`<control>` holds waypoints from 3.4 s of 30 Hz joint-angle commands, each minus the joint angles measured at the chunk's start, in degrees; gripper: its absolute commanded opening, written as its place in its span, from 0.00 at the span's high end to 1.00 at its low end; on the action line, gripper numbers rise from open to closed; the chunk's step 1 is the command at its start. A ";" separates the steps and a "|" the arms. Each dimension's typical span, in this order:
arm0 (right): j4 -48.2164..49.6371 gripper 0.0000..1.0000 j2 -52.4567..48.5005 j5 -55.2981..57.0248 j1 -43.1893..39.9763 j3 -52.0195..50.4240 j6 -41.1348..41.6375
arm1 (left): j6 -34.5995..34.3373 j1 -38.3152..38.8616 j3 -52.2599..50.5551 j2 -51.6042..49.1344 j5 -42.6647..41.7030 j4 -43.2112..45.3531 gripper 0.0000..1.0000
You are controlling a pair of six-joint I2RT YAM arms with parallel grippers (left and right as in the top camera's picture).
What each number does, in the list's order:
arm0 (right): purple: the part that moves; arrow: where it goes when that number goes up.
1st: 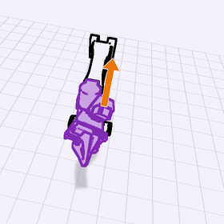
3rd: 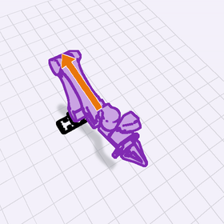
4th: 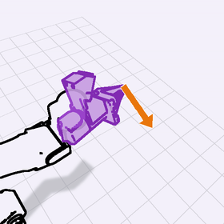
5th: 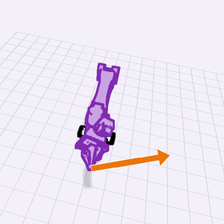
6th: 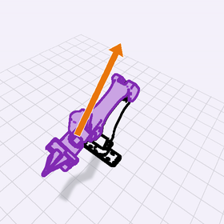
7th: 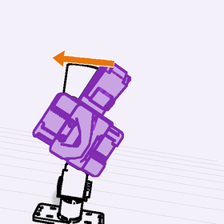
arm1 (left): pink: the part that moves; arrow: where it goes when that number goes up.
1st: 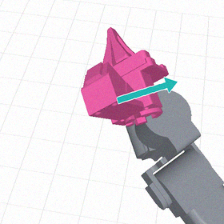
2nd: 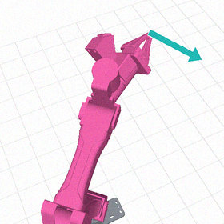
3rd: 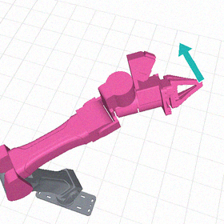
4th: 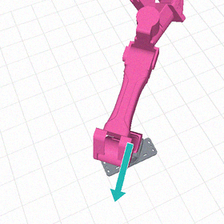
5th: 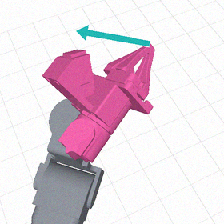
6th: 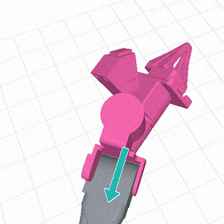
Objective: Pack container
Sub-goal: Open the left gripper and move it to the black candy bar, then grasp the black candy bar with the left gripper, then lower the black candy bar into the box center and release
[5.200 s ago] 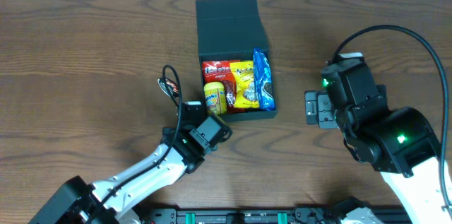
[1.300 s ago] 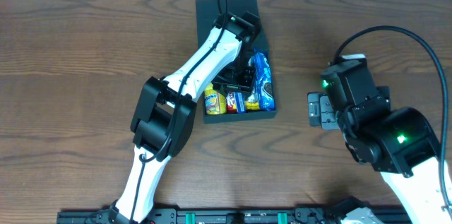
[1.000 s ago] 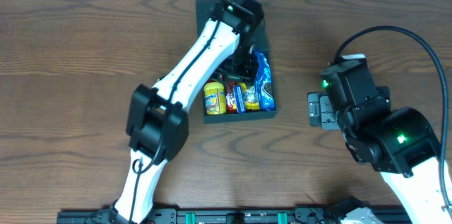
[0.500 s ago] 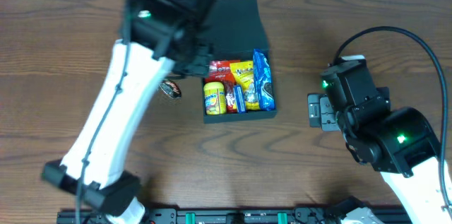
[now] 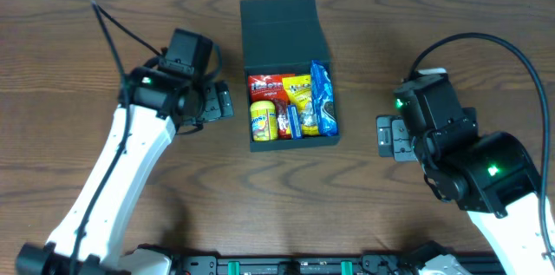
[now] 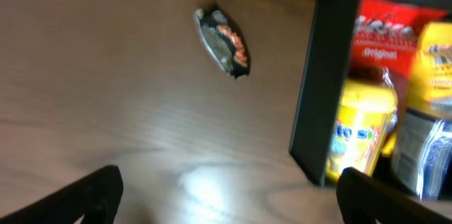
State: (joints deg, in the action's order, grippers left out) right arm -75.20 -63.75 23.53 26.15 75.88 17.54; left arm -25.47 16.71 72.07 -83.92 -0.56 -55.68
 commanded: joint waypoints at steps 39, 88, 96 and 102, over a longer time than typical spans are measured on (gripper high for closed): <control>0.42 0.01 -0.02 0.22 -0.42 -0.04 0.42 | -9.29 -7.80 -4.46 -24.63 -5.35 21.24 0.02; 0.42 0.01 -0.02 0.26 -0.42 -0.04 0.39 | -8.72 -7.74 -2.51 -25.16 -4.81 19.37 0.94; 0.48 0.01 -0.02 0.26 -0.42 -0.04 0.39 | 0.24 -5.90 11.54 -19.82 -5.27 6.49 0.94; 1.03 0.01 -0.02 0.26 -0.42 -0.04 0.39 | 7.72 0.50 24.92 -18.78 -6.99 -2.58 0.94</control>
State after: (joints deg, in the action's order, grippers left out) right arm -74.30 -63.75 23.38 26.15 75.88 17.54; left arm -23.16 14.37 92.90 -103.68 -6.46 -56.64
